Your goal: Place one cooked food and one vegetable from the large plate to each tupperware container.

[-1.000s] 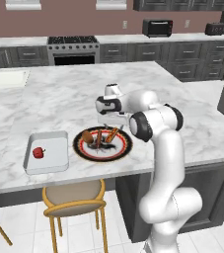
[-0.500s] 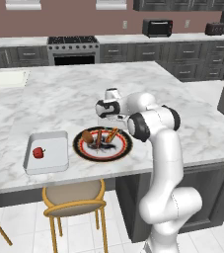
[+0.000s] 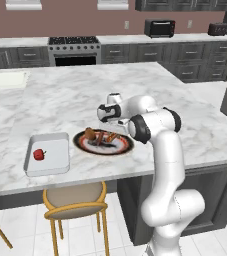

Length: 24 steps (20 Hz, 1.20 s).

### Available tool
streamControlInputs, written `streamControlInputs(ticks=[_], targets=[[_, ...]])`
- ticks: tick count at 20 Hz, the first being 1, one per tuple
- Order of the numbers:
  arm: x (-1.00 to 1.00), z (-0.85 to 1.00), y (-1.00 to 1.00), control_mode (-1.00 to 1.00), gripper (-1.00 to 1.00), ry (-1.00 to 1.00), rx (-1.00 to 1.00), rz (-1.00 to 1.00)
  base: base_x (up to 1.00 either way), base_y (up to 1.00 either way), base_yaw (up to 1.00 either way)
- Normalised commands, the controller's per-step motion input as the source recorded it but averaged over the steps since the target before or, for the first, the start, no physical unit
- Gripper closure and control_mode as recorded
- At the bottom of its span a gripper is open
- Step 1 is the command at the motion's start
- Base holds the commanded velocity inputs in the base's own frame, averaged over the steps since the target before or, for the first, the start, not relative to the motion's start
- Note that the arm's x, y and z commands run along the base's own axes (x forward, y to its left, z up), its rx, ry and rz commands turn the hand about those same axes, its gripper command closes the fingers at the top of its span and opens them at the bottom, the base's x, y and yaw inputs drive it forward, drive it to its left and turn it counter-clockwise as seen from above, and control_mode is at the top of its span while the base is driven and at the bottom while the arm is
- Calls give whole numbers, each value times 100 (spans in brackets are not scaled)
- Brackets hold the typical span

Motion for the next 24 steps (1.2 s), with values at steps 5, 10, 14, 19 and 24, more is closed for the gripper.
streamControlInputs(ticks=[5,10,14,19,24], targets=[[-18,16,-10,-100,100,-5,3,-9,0,0,0],[-45,45,-15,-100,100,-14,3,-8,0,0,0],[-73,64,6,-100,100,-21,1,-1,0,0,0],[-64,67,55,-100,100,-18,7,10,0,0,0],[-32,47,90,-100,100,-13,13,28,0,0,0]])
